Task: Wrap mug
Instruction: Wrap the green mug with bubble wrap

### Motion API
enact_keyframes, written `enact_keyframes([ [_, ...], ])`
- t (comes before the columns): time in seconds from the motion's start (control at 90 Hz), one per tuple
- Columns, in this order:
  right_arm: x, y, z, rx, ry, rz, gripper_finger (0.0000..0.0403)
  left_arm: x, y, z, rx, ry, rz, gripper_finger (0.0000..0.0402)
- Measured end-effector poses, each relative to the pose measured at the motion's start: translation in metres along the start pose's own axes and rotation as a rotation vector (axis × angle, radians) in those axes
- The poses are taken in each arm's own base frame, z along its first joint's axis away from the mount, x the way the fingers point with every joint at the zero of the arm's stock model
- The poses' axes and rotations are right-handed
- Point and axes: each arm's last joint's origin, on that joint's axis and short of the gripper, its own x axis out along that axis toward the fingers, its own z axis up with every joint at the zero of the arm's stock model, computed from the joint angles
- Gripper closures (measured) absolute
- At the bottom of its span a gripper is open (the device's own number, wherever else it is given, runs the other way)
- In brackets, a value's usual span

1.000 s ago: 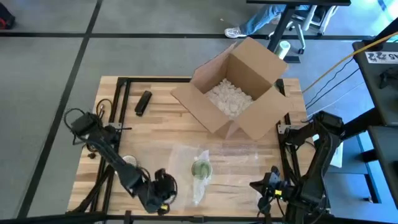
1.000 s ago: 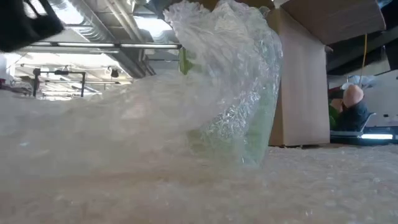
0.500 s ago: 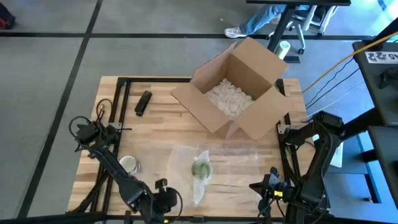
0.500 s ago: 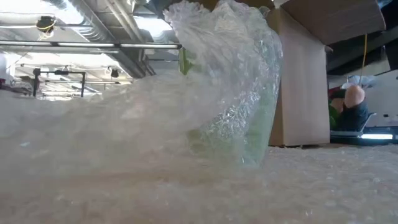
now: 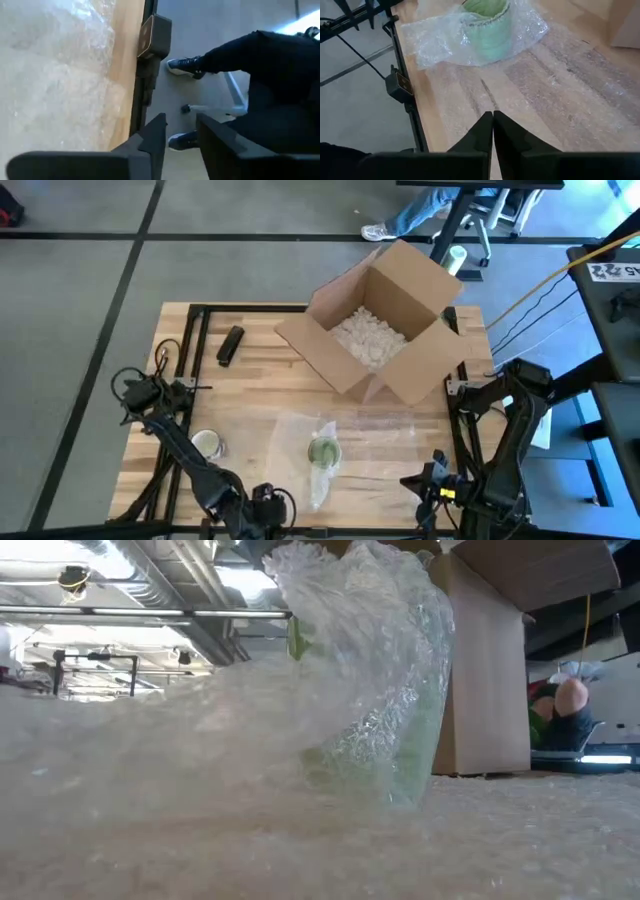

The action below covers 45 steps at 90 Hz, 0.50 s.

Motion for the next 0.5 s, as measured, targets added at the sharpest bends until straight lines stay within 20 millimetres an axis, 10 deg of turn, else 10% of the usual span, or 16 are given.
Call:
enact_keyframes([
  [0.5, 0.005, -0.001, -0.005, 0.01, -0.025, 0.013, 0.0403, 0.029, 0.016, -0.021, 0.02, 0.103, 0.176, 0.0306],
])
